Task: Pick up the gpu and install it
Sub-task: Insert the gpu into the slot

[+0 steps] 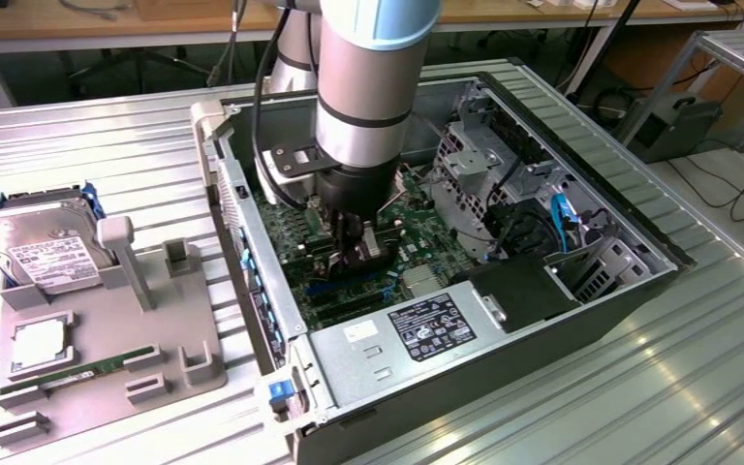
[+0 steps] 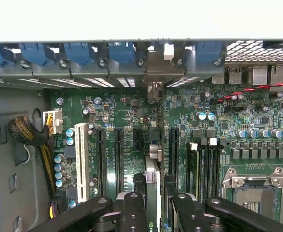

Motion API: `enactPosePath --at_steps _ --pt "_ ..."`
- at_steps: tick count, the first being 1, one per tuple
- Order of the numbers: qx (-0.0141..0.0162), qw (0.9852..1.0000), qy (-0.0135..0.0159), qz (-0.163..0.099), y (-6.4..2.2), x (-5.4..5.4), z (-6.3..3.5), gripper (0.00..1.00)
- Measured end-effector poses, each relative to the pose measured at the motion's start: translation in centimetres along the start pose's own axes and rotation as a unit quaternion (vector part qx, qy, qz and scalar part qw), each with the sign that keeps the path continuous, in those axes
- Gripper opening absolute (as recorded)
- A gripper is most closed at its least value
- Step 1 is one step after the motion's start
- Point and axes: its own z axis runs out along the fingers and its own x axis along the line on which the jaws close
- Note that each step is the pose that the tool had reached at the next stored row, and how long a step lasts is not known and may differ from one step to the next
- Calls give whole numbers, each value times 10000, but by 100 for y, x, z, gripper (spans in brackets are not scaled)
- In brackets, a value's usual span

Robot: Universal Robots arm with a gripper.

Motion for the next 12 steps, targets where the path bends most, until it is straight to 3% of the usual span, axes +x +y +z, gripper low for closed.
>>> enactPosePath --at_steps 8,11,12 --pt "2 10000 -4 0 -1 -1 3 26" --pt "0 10000 -1 0 0 0 1 33" --pt "0 10000 -1 0 0 0 1 40"
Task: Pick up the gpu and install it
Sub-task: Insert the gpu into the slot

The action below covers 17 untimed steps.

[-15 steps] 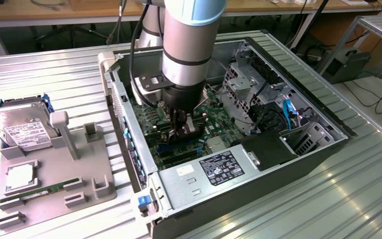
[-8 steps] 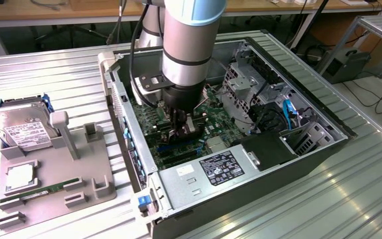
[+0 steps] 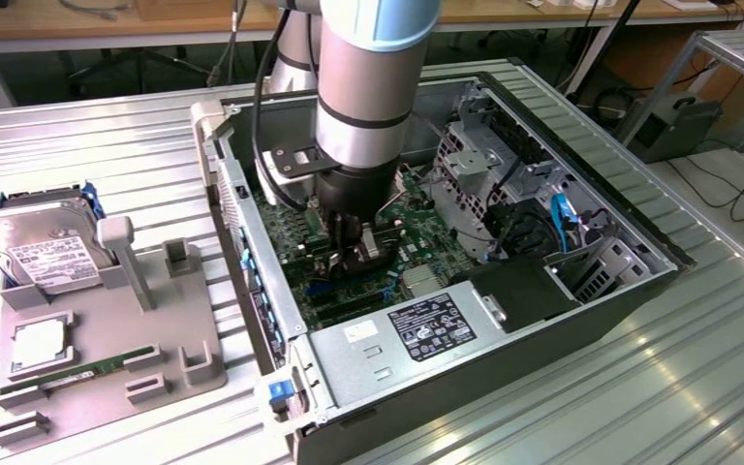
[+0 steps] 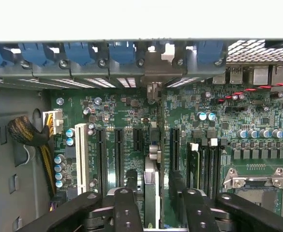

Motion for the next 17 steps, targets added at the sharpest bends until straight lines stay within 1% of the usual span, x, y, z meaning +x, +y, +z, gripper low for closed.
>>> enactPosePath --at_steps 3,5,7,13,14,17 --pt "0 10000 0 0 0 0 0 40" --pt "0 10000 1 0 0 0 -18 40" --pt "0 10000 0 0 -2 -1 -75 40" --pt "-1 10000 1 0 -7 -3 -329 40" --pt "0 10000 1 0 -8 -3 -357 40" --pt "0 10000 0 0 -8 -3 -362 40"
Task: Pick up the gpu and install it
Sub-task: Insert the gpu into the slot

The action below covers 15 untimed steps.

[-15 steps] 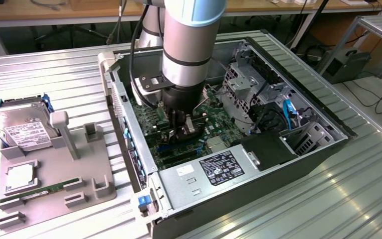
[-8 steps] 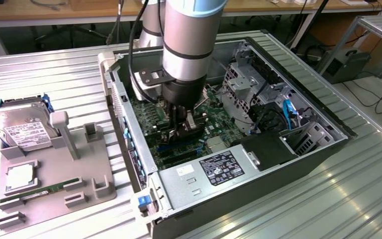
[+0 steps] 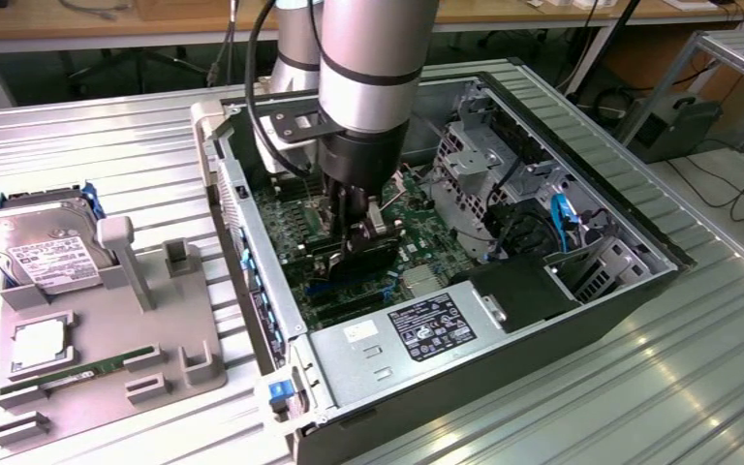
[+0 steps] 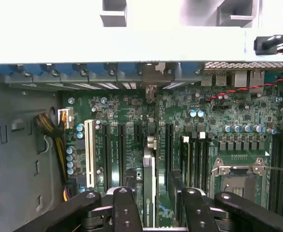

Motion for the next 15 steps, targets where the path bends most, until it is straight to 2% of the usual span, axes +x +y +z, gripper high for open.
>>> enactPosePath --at_steps 6,7,8,9,10,12,15 --pt "0 10000 1 0 0 0 -1 38" --pt "0 10000 1 0 0 0 -1 32" --pt "-1 10000 1 0 0 0 -1 32" --pt "-1 10000 1 0 0 0 -1 25" --pt "-1 10000 1 0 0 0 -1 25" --pt "0 10000 1 0 0 0 -1 14" --pt "0 10000 1 0 0 0 -1 11"
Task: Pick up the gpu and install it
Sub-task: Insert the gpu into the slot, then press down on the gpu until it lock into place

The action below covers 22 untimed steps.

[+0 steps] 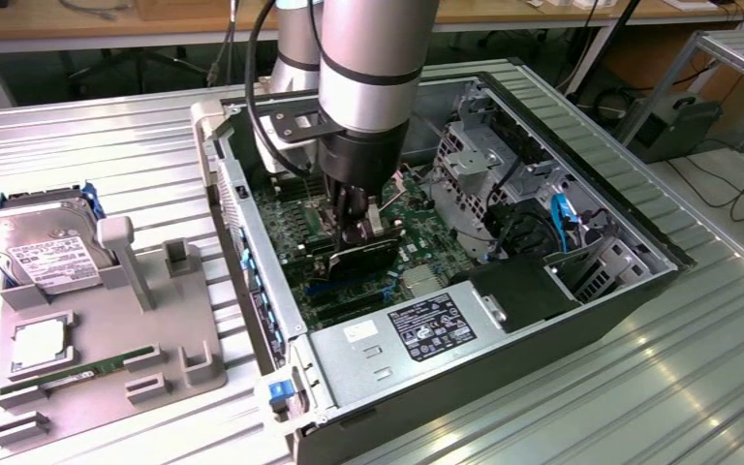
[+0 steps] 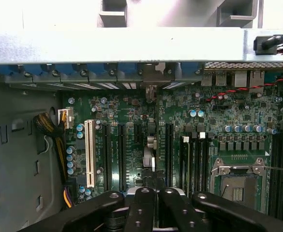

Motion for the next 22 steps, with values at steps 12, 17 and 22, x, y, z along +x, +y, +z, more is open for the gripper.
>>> enactPosePath --at_steps 12,17,22 --pt "0 10000 0 0 0 0 0 11" --pt "1 10000 1 0 1 -37 12 11" --pt "4 10000 14 0 3 -92 62 11"
